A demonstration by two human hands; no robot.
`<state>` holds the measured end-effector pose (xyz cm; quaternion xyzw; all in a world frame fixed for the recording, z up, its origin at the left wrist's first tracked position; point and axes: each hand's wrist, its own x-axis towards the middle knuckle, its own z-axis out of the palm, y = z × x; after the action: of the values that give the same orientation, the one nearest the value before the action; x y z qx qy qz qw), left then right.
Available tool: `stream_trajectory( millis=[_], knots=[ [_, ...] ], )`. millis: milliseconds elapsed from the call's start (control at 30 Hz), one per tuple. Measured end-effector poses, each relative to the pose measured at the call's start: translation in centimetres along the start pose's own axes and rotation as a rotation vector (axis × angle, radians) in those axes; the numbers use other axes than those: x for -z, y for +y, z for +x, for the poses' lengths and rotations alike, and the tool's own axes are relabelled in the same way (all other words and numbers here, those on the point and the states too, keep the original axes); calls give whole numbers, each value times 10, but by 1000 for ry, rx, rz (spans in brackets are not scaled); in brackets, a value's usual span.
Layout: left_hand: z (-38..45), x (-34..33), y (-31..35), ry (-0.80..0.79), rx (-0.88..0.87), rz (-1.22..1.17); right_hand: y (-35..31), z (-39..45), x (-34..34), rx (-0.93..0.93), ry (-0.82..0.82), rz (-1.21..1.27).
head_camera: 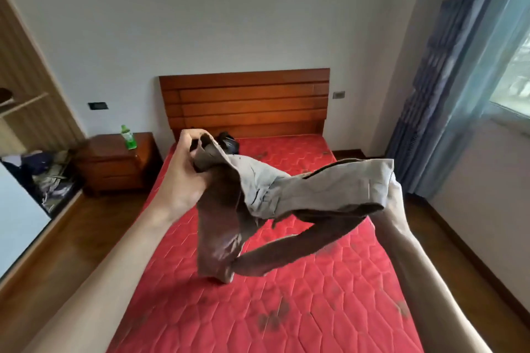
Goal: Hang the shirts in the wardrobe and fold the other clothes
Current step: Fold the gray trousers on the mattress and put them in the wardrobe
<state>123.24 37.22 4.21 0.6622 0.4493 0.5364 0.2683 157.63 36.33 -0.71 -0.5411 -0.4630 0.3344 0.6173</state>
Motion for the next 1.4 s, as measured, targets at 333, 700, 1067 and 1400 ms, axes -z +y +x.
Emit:
stream_trajectory(
  millis=[333,700,1067,1400],
  knots=[
    [29,27,7,201,129,1,-9,28,-47,244,-792,-455],
    [59,15,-33,445,431,25,29,89,-43,-382,-575,13],
    [56,11,-22,-456,663,-158,57,84,-64,-19,-574,-222],
    [62,-8,-73,401,708,-120,63,72,-78,-95,-437,-152]
  ],
)
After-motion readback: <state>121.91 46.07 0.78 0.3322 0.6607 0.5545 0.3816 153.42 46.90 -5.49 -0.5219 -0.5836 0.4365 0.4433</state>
